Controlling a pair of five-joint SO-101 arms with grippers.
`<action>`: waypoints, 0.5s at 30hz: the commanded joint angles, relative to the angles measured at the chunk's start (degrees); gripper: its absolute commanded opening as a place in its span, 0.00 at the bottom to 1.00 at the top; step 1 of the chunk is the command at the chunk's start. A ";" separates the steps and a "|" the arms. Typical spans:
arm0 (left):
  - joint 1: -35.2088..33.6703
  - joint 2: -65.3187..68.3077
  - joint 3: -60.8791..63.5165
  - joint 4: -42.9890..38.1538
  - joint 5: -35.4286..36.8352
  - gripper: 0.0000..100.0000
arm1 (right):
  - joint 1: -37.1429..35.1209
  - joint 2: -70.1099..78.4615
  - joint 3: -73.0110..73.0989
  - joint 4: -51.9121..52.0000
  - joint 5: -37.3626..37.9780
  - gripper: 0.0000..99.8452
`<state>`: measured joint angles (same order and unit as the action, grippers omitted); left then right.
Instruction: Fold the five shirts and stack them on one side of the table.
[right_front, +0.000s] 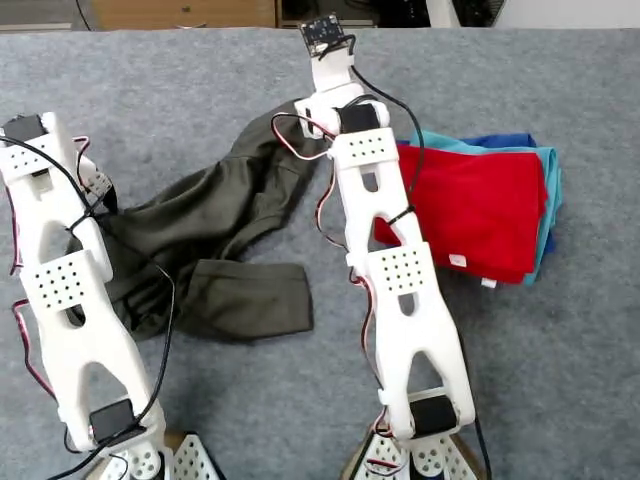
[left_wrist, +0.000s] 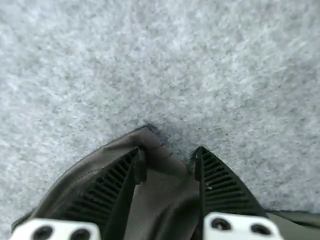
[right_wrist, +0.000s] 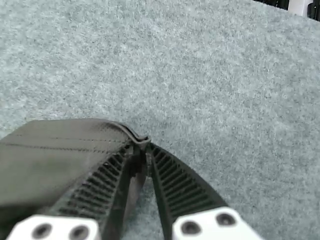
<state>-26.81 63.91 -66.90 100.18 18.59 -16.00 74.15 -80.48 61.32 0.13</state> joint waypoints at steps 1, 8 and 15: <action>-0.44 0.04 -2.20 0.62 0.70 0.18 | 0.04 -1.45 -3.12 -1.05 0.44 0.00; -0.44 -1.19 -2.20 0.62 5.71 0.18 | 0.04 -1.45 -3.12 -1.05 0.44 0.00; -4.22 -1.19 -0.97 0.62 13.63 0.18 | -0.04 -1.36 -3.12 -1.14 0.44 0.00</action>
<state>-28.22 64.00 -67.25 100.26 29.67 -16.00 74.15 -80.48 61.32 0.13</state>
